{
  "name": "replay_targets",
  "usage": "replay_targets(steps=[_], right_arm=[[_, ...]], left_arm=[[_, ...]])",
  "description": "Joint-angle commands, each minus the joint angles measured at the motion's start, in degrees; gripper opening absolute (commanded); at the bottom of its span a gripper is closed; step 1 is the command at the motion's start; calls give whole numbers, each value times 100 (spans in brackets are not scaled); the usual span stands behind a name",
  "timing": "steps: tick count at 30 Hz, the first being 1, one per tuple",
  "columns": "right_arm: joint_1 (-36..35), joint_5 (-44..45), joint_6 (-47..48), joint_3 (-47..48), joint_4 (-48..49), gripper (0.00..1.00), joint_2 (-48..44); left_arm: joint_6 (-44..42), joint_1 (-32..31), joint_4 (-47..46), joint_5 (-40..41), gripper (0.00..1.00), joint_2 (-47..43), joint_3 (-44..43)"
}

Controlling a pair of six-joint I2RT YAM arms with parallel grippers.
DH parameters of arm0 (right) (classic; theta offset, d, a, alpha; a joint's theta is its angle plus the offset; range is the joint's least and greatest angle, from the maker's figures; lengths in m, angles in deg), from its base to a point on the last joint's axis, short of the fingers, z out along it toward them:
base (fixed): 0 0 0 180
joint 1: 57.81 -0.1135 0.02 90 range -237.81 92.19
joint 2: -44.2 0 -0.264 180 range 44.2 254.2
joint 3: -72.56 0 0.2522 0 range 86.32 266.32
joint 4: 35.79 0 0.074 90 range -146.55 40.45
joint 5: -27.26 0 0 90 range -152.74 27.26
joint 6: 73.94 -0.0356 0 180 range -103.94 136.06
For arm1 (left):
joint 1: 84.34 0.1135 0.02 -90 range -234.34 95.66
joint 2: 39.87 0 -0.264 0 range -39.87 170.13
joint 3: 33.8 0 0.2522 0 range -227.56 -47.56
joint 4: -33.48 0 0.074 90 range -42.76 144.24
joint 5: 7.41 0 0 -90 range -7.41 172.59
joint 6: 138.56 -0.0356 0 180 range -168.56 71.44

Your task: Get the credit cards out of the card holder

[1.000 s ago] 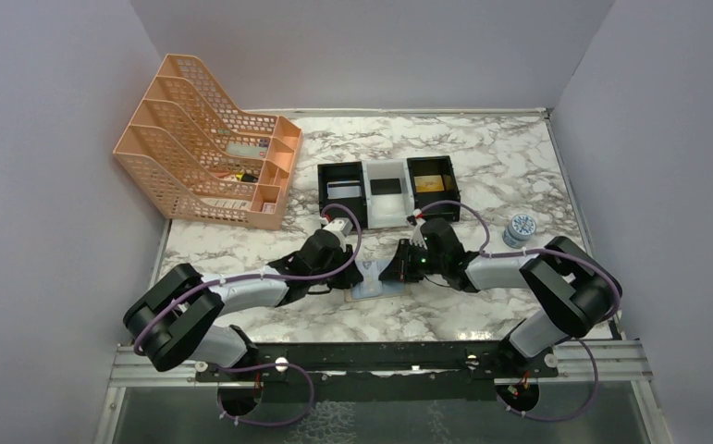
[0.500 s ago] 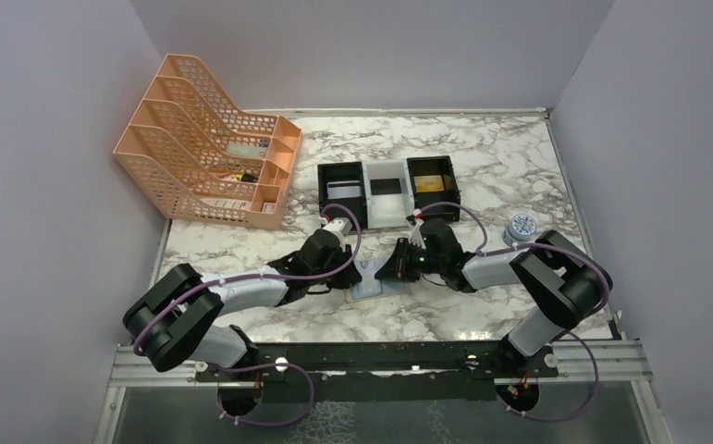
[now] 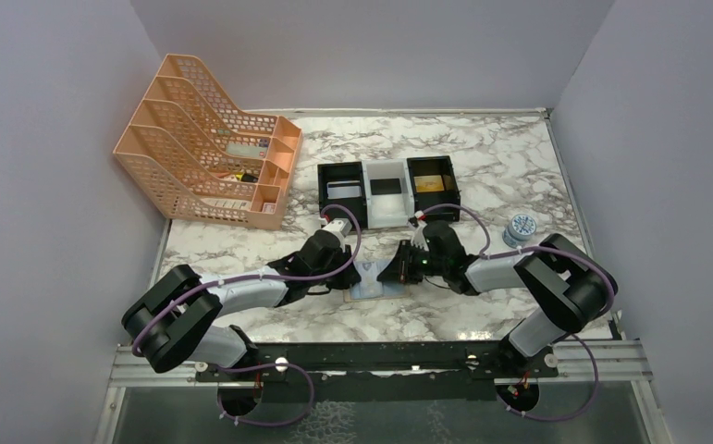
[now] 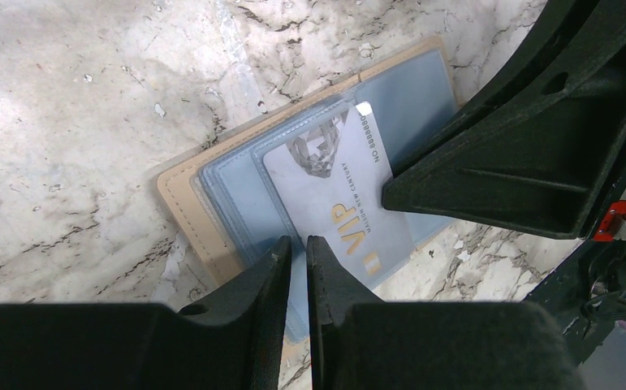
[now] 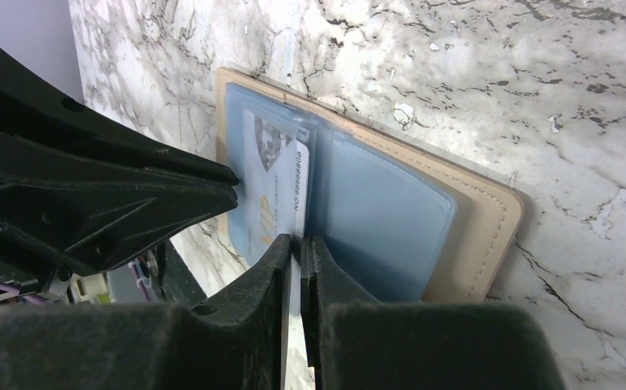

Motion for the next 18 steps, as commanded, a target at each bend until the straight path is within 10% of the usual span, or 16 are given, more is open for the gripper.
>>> replay_targets(steps=[1,18], right_arm=[[83,-166,138,-80,-46,11,-165],[152,-651,-188,-45,567,10,231]], left_arm=[[-169,-20,536,305,18,35,61],[-208,-32,558,267,17,44,23]])
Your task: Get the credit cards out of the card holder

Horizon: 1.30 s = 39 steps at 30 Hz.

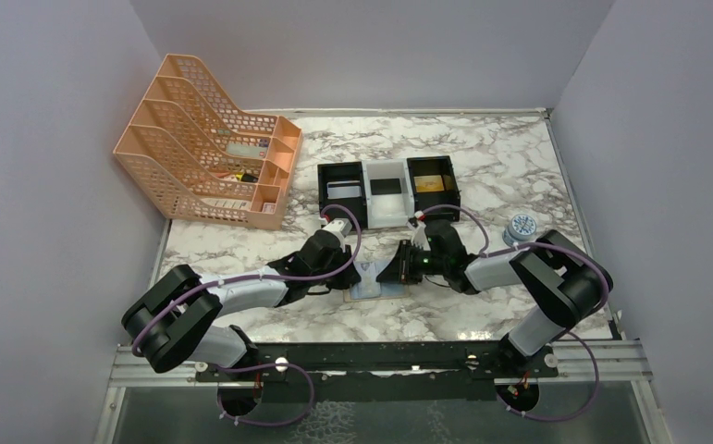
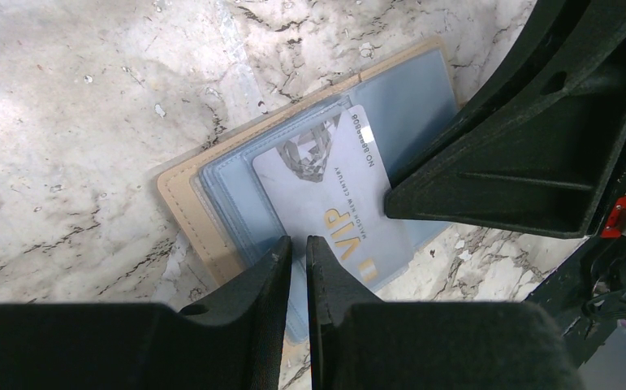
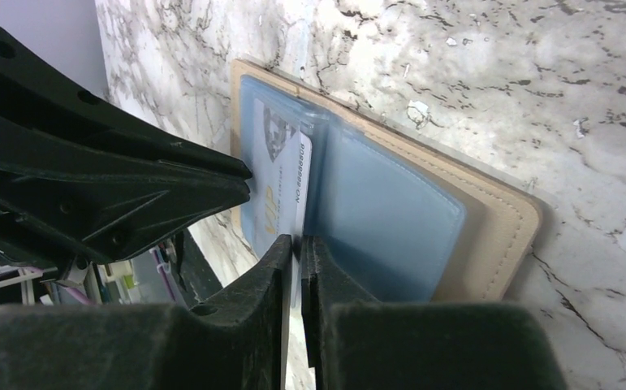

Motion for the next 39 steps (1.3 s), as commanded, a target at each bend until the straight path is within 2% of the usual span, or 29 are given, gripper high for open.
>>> replay_targets(steps=[1,4,21,30,36,39], right_arm=[[32,-130,-75,-35,282,7,98],[44,50,-23,-95,137,1,-60],[364,-428,294,-244,-31,1,-183],[408,145,593,-32,-909,1,-374],[422,-170,651,-14,-892,1,-440],[568,-614,511,-120,-545,1,-429]], left_arm=[[-184,-30,546,271,17,37,29],[-182,-33,542,289,17,28,46],[-219,-32,578,308,17,0,58],[-228,-34,595,326,17,-43,47],[-219,-34,587,337,17,-14,42],[-226,-40,590,321,17,-26,27]])
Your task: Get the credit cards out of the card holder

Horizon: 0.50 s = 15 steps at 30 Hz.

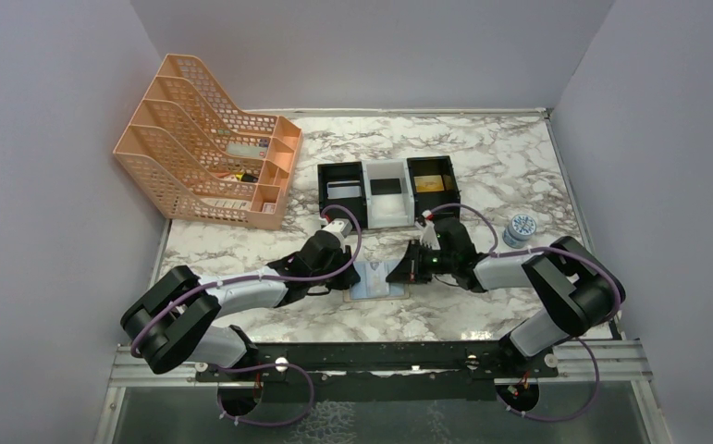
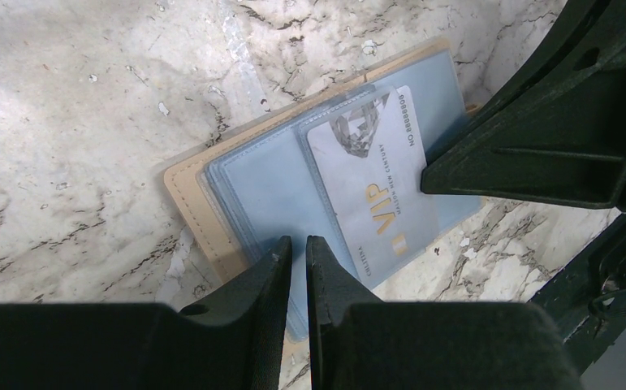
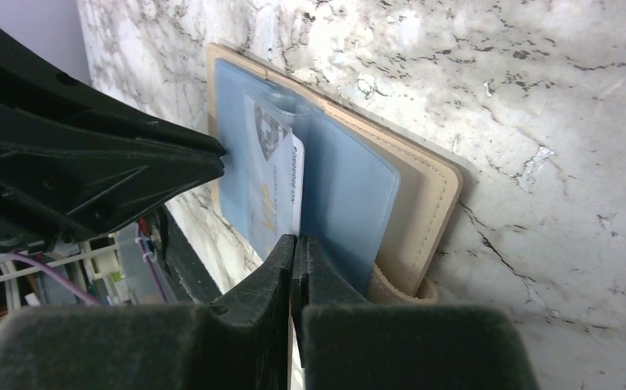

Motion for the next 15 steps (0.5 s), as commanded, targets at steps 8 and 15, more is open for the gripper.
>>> replay_targets(steps=[8,15], right_arm=[[428,-595,97,-142,67,1,-118],[428,-528,573,34,-479,1,-122]], left_arm=[[-138,-15,504,243,17,9,31],[-147,-16,478,224,18,22,28]])
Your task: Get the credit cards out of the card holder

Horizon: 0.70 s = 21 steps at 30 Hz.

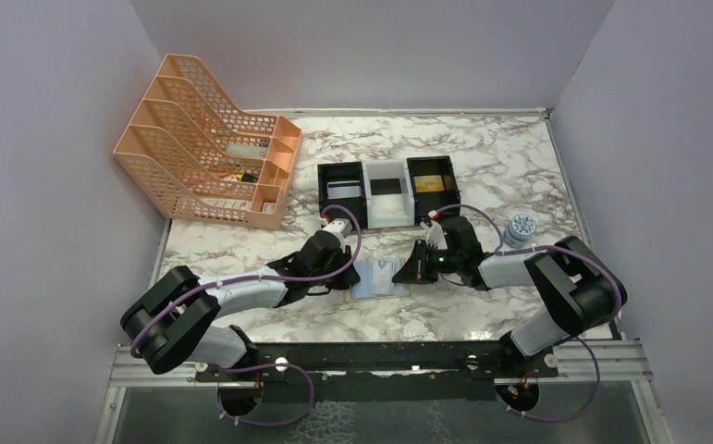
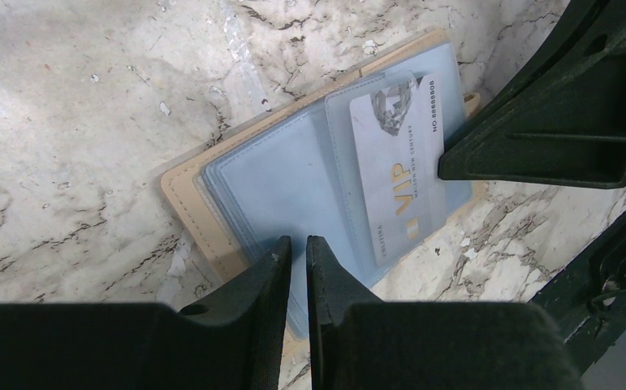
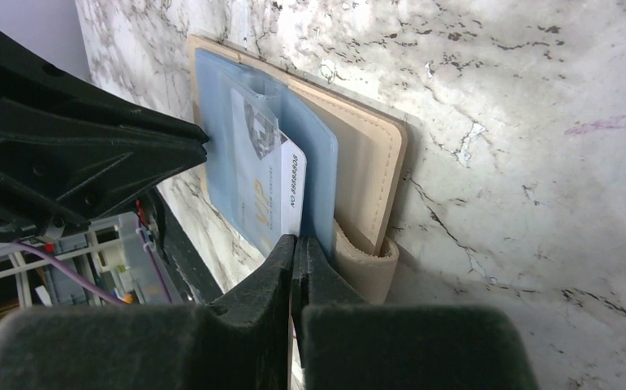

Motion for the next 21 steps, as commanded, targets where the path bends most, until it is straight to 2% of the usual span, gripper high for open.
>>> replay_targets(steps=[1,3,9,16,21], right_arm=[[17,-203,421,154,-302,1,-72],[17,-379,465,201,-283,1,-14],[17,-1,431,218,-452,1,-163],[9,-654,-316,-22,814,1,54],[-59,-601,-317,112,735,1,185]], left_arm=[[-145,-14,464,214,18,19,29],[-145,-15,445,206,18,-22,39],[-145,-11,447,167,24,-215,33],[-116,-75,130,-80,42,-569,8],[-66,-209,-150,-249,47,-559,-12]])
